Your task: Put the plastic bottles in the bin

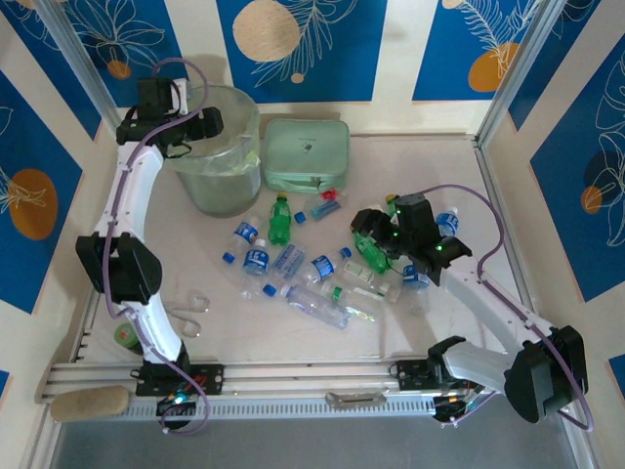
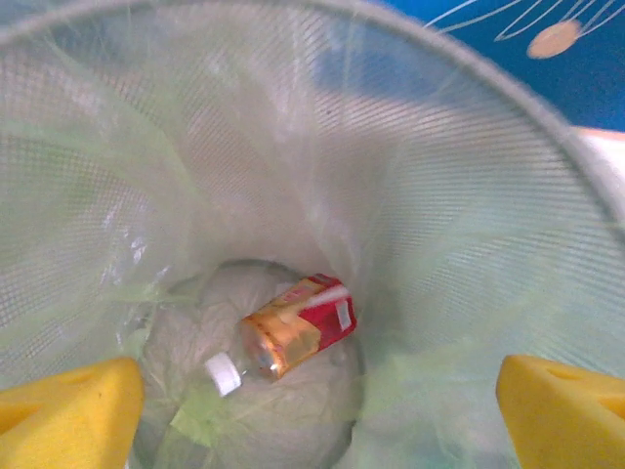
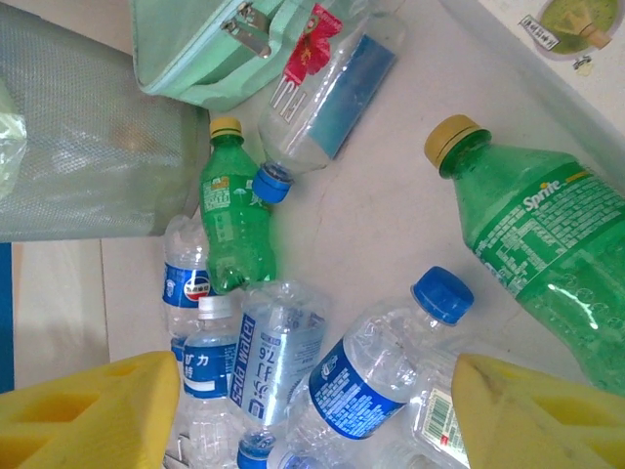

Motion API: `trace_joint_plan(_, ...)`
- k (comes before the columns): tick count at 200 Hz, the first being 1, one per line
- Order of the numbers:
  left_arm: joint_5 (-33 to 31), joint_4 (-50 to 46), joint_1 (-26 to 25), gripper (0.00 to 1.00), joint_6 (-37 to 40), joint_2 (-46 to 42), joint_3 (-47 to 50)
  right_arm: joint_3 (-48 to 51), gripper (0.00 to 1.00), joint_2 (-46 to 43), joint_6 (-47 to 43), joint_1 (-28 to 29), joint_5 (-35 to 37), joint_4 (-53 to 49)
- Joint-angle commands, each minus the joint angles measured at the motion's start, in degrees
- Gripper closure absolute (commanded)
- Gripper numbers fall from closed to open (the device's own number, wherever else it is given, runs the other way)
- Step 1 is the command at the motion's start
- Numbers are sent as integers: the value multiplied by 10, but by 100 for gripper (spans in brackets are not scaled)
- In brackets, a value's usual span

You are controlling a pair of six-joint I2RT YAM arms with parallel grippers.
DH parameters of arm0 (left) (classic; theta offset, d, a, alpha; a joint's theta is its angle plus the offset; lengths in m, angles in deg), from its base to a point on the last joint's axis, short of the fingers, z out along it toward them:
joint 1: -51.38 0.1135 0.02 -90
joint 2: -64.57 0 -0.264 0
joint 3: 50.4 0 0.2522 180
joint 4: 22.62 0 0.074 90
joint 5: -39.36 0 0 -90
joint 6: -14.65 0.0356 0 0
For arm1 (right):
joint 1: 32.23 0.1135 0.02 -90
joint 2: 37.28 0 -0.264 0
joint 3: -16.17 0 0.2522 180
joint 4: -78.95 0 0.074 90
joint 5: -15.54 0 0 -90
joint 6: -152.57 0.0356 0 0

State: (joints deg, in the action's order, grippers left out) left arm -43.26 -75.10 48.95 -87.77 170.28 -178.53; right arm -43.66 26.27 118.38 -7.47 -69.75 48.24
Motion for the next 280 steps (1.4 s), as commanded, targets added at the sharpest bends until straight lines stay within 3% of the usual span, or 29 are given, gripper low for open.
trace_joint_plan(1,41,15,-3,5,-17,-85,8,-6,25,14,-32,17,8,4)
trace_joint_plan(24,80,76,-6,0,-52,-170,94,-25,25,35,-62,33,3,4)
trace_joint_plan(77,175,258,-26,0,-148,-389,415,-77,24,94,-147,83,-21,-34)
trace_joint_plan(114,185,303,-53,0,-200,-501,580,-98,24,115,-193,113,-85,-54)
trace_joint_plan(135,174,320,-60,0,-227,-544,651,-110,24,124,-228,150,-84,-80)
trace_joint_plan(213,130,401,-71,0,-315,-549,804,-203,23,250,-355,315,3,-205)
trace_joint_plan(280,67,327,-70,0,-307,-511,811,-324,21,404,-430,354,103,-324)
